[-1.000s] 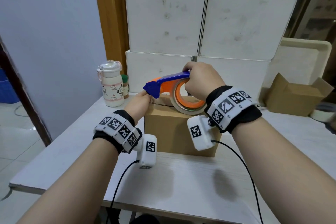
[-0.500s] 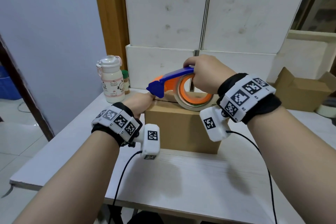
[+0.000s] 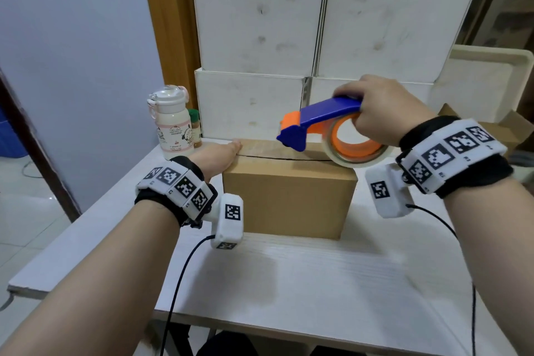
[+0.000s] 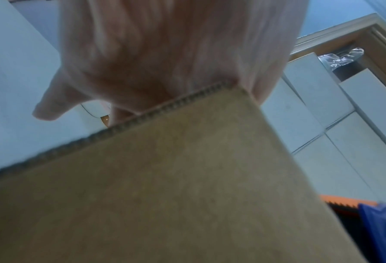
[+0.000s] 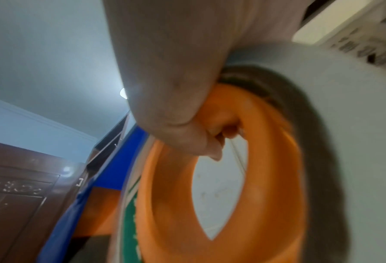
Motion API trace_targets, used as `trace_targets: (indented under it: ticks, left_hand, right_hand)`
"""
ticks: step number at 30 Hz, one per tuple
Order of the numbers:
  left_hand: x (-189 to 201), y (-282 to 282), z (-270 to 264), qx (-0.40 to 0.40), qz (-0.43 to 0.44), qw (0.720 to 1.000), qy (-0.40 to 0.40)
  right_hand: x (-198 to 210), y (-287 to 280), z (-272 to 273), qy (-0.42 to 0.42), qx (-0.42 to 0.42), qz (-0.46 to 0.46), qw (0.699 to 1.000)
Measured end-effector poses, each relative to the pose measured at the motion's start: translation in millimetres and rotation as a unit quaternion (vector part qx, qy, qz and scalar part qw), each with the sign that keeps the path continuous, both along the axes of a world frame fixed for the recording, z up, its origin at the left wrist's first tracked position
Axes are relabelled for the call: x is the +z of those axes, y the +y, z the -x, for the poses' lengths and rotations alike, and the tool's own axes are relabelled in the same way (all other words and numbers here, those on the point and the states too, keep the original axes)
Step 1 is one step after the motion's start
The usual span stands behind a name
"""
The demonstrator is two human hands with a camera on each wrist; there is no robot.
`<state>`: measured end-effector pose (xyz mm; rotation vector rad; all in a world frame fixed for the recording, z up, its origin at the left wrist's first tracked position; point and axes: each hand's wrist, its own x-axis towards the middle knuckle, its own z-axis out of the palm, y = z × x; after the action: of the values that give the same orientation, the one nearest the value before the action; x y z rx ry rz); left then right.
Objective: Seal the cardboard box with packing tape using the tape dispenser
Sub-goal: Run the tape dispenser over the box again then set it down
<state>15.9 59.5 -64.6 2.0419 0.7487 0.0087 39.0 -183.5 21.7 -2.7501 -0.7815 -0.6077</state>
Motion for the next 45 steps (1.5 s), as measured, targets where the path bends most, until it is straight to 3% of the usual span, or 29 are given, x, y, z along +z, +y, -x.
trace_targets:
  ticks: [3,12,29,45]
  left_hand:
    - [-1,-2,-1,-0.015,-0.040,0.999,0.000]
    - [1,-3,1,-0.028,-0.041,0.999,0.000]
    - [0,-2,4,-0.005,-0.002,1.000,-0.019]
    - [-2,-1,6,-0.002,0.021,0.999,-0.035]
  right_hand:
    - [-7,-12,1,0.000,-0.002,-0.011,1.000]
    - [-13,-34,-3,-0.004,-0.019,-0.036,0.999]
    - [-56,-87,-2,0.018,-0.055,-0.120,0.991]
    - [-78,-91,-2,0.027,-0.053,-0.169,0.984]
